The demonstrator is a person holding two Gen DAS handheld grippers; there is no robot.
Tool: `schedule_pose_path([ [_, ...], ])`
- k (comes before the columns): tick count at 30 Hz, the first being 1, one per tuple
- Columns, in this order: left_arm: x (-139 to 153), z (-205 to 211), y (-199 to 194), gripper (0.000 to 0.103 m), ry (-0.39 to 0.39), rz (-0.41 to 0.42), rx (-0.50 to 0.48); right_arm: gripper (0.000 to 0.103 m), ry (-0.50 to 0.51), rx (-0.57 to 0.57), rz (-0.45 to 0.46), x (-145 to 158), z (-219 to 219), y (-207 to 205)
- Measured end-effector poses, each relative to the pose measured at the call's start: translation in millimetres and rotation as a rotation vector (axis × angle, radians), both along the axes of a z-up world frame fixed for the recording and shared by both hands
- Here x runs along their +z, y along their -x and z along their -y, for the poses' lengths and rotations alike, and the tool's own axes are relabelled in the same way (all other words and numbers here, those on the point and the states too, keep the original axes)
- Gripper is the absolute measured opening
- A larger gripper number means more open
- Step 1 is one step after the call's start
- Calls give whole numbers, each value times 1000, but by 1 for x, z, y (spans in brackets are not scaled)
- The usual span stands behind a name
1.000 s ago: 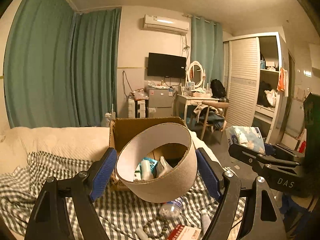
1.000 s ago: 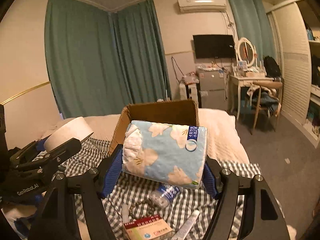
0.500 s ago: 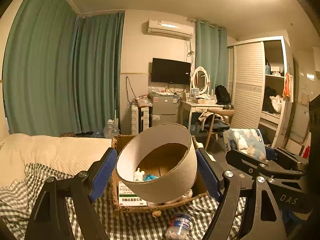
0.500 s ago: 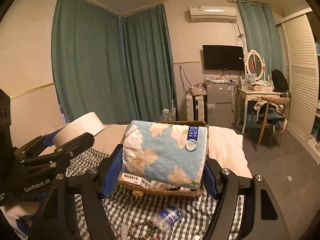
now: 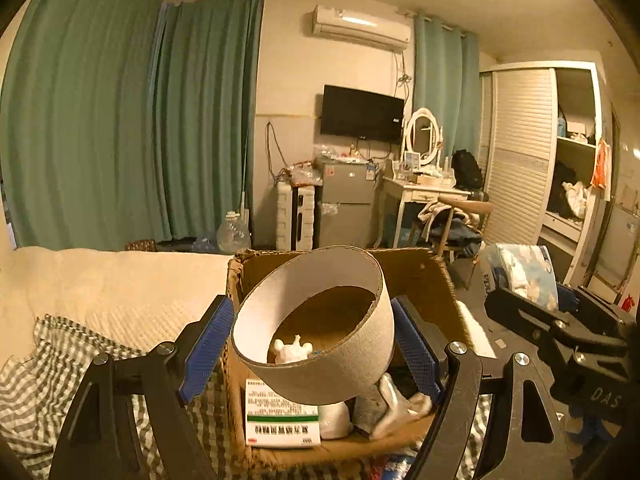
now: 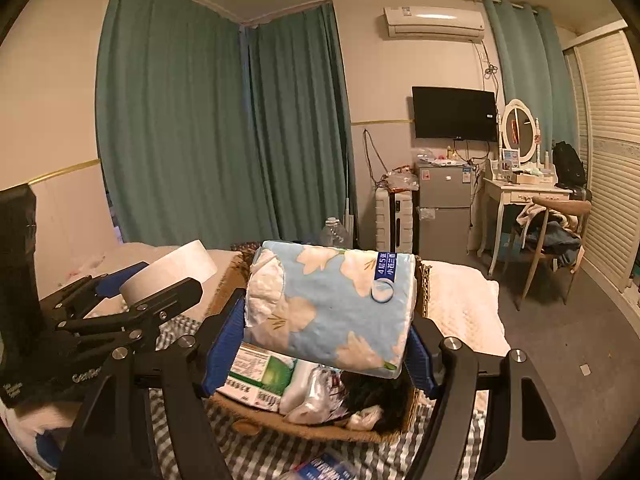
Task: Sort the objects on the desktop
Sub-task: 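Carry the tape roll and tissue pack over the cardboard box with both tools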
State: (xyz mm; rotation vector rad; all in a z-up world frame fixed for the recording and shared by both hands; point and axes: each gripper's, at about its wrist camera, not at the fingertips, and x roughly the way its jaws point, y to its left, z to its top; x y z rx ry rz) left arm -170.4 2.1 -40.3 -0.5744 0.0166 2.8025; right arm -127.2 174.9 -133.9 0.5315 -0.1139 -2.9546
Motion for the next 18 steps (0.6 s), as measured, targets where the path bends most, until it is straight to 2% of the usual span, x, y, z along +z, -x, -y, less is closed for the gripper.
schedule_pose_path([
  [8, -33, -18, 56, 82, 64, 66, 7, 70, -22, 23, 52, -31, 0, 57],
  [18, -77, -16, 91, 82, 62, 167, 14, 70, -14, 19, 180, -89, -12, 112],
])
